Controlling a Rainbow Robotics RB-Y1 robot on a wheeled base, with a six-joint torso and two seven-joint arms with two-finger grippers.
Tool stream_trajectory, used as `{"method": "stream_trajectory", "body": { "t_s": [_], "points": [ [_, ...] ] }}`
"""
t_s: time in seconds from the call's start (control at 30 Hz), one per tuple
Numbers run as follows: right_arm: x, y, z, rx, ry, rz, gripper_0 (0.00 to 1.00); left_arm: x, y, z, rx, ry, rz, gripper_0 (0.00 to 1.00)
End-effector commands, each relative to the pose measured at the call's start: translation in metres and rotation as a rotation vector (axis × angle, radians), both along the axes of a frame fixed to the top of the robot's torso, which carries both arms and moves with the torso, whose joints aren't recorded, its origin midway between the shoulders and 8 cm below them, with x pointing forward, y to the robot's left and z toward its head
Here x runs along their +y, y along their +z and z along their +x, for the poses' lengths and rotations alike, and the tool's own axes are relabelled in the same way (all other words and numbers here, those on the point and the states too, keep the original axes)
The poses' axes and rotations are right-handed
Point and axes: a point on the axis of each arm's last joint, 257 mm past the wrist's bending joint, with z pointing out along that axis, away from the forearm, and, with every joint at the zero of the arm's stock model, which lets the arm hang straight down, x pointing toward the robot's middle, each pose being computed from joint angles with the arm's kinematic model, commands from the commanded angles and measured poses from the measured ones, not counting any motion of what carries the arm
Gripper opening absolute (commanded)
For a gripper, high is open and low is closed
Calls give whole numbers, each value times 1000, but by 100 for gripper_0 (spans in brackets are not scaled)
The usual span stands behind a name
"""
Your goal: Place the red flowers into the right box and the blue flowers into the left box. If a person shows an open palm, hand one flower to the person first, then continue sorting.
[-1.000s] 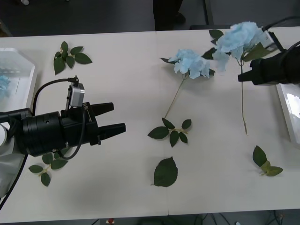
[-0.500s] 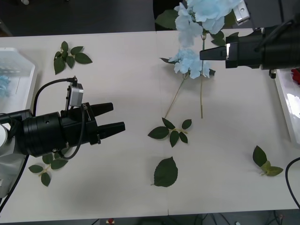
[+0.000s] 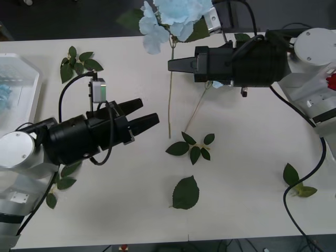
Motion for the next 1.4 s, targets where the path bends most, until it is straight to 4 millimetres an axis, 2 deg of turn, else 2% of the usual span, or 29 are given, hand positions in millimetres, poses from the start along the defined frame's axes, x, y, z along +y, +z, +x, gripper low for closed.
{"method": "stream_trajectory", "body": {
  "t_s": [0.03,0.23,0.27,0.3,0.33,0.37,0.4,1.13,1.17,1.23,1.27,1.33,1.37,1.4],
  "points": [
    [35,41,-16,-77,64,56,0,-40,26,2,-81,-22,-26,100],
    [35,42,-16,-79,62,60,0,-51,23,5,-65,-19,-32,100],
    [35,42,-15,-76,60,61,0,-51,22,5,-65,-19,-30,90],
    [35,42,-14,-78,57,59,0,-52,22,6,-63,-20,-30,45],
    [34,41,-14,-78,56,58,0,-51,22,6,-63,-19,-29,22],
    [33,42,-13,-77,53,60,0,-52,21,6,-61,-20,-29,4],
    [33,42,-14,-76,53,61,0,-52,20,7,-59,-21,-28,0],
    [32,45,-12,-72,47,70,0,-53,21,7,-57,-26,-24,0],
    [33,45,-12,-72,46,71,12,-53,21,7,-55,-25,-24,0],
    [32,45,-11,-65,43,73,60,-50,20,8,-57,-22,-20,0],
    [32,45,-11,-64,42,74,74,-50,21,8,-59,-21,-20,0],
    [32,46,-9,-62,36,77,94,-46,21,10,-59,-15,-19,0],
    [31,47,-9,-62,33,78,100,-44,22,11,-60,-13,-18,0],
    [31,47,-9,-60,32,81,100,-42,23,12,-61,-9,-19,0]
  ]
}}
